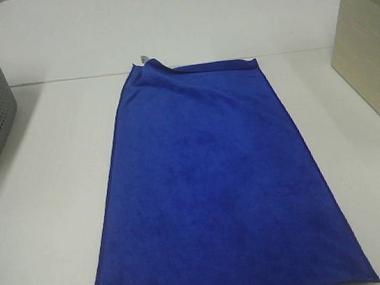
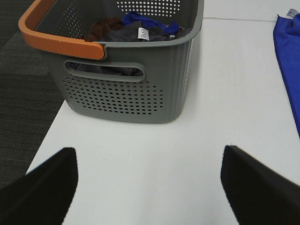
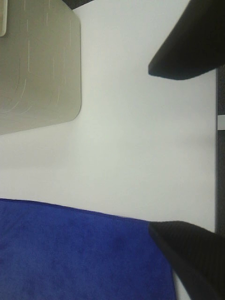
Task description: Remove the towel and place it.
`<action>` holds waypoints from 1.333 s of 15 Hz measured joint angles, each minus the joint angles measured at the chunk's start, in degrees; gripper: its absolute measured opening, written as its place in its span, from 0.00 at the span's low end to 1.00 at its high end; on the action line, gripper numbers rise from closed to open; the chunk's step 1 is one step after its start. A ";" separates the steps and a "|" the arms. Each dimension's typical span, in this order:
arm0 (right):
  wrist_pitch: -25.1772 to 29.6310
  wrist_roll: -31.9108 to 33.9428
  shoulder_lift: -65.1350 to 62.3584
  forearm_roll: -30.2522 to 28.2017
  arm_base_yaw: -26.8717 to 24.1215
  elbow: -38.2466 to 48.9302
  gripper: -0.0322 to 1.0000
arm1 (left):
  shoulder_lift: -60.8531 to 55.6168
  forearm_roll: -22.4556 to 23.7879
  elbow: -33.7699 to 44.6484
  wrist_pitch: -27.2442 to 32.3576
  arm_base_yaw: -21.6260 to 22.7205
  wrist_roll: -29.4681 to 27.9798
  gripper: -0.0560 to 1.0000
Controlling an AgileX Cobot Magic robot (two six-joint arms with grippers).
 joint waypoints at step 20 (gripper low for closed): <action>0.00 -0.17 0.00 0.34 0.00 0.00 0.78 | 0.00 -1.20 0.06 0.00 0.00 0.00 0.79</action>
